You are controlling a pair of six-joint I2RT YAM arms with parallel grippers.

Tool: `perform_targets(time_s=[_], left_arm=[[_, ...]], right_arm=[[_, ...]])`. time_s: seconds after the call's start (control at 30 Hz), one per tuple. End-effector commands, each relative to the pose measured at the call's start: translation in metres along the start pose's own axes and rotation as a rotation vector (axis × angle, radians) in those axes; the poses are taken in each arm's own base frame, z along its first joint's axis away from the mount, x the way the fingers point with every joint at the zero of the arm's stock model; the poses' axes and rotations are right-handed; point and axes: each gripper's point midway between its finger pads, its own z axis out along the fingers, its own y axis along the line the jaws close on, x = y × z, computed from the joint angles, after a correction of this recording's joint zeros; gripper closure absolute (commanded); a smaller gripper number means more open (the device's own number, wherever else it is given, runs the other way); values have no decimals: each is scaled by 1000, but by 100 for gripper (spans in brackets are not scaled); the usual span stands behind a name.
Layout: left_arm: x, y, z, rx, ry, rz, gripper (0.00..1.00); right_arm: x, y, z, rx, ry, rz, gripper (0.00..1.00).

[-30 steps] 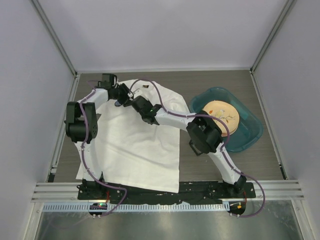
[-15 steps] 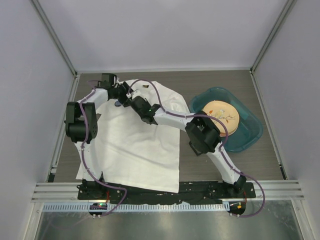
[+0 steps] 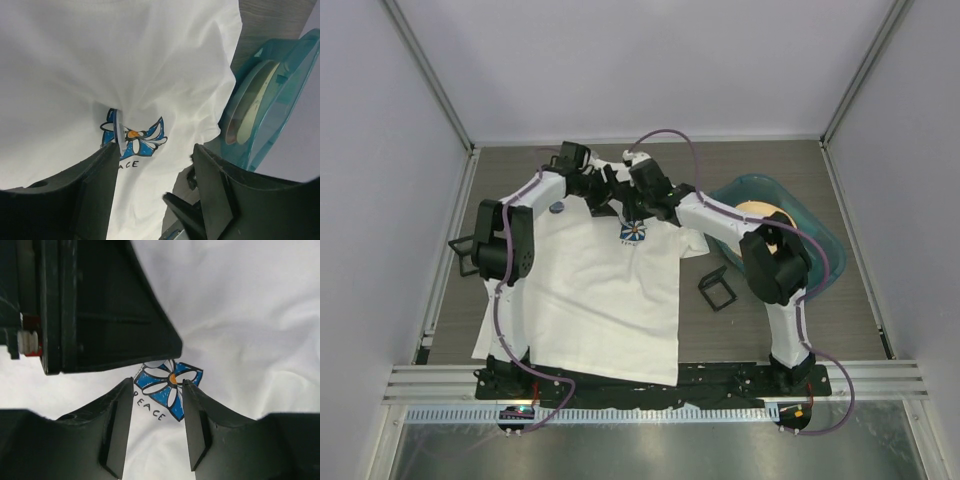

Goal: Remove the brooch from the garment

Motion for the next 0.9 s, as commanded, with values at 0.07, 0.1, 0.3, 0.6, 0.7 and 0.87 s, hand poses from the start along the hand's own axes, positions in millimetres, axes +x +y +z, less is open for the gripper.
perform_targets(time_s=[0.07, 0.1, 0.3, 0.6, 0.7, 0.87], left_arm=[[-4, 11, 9, -51, 23, 49, 42], [-4, 12, 11, -55, 24, 52, 45], [-4, 23, 18, -98, 29, 62, 57], [-6, 22, 10, -119, 9, 87, 43], [-9, 21, 4, -138, -10, 103, 42], [-5, 24, 11, -124, 21, 80, 49]], right_arm=[[-46, 0, -23, -170, -96, 168, 51], [-47, -4, -21, -174, -92, 180, 51], [-51, -12, -4, -184, -75, 262, 61], [-34, -5, 16, -225, -11, 279, 70], [-31, -5, 19, -228, -5, 284, 71], [-29, -5, 22, -222, -3, 287, 73]])
